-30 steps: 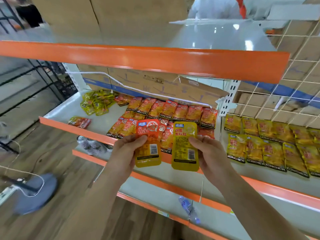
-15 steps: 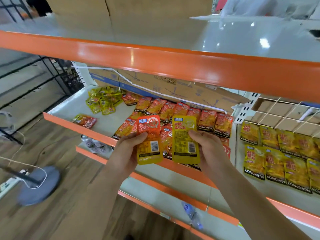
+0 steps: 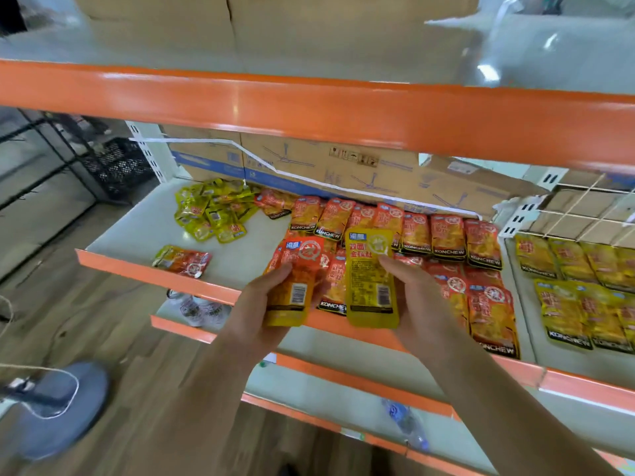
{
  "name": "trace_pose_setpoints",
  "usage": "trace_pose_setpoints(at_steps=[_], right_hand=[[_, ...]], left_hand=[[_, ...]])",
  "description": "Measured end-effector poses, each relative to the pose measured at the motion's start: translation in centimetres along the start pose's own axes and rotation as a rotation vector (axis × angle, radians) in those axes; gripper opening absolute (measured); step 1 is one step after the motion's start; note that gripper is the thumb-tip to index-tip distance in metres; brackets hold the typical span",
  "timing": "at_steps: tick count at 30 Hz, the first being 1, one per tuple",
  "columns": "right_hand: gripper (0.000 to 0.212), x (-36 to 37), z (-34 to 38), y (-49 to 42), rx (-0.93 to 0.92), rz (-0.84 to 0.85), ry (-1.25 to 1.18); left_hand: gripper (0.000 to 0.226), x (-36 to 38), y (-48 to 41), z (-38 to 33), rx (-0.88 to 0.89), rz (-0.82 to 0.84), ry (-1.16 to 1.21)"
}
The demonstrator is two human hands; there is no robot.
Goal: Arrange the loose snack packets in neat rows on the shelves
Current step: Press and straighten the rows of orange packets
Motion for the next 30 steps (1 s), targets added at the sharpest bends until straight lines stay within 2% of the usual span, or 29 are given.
trace_pose_setpoints(at_steps=[5,10,13,15,19,23,26,30], right_hand=[[0.033,2.5,-1.6,-0.3,0.014,0.0,-0.091],[0.049,4.3,-2.3,-0.1,0.032,0.063,-0.184],[0.061,4.5,-2.6,-0.2,0.04,0.11,-0.259],[0.06,4.3,-2.6,-0.3,0.024,0.122,-0.294],[0.04,3.6,-3.0,-0.2,0.023,0.098,-0.305],[0.029,2.8,-2.8,-0.6,-0.06,0.062,-0.264],[0.027,2.0,-2.7,-0.8,-0.159,-0.074,-0.104],[0.023,0.7,-2.7,-1.7,-0.25,-0.238,0.176]], left_hand=[[0.042,-1.0,-0.6,-1.6,-0.059,0.224,0.005],[0.032,-2.3,-1.8,-2.8,-0.073,0.212,0.052],[0.045,-2.9,-2.4,-3.1,-0.097,0.229,0.071],[0.05,-3.3,-3.0,-3.0,-0.113,0.237,0.067],[0.038,-3.6,-3.7,-2.7,-0.091,0.22,0.033],[0.017,-4.0,-4.5,-2.9,0.13,0.091,-0.185],[0.019,-5.5,-5.9,-3.2,0.286,-0.128,-0.477],[0.015,-5.3,-6.7,-3.5,0.448,-0.214,-0.768]])
Point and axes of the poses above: each hand's wrist, its own y-axis away from the middle knuckle, its own x-axis out of the palm, z = x × y, the point moved 5 cm from there along -y, towards the middle knuckle, and after that the axes turned 6 degrees about -z, right-handed, at the moved point
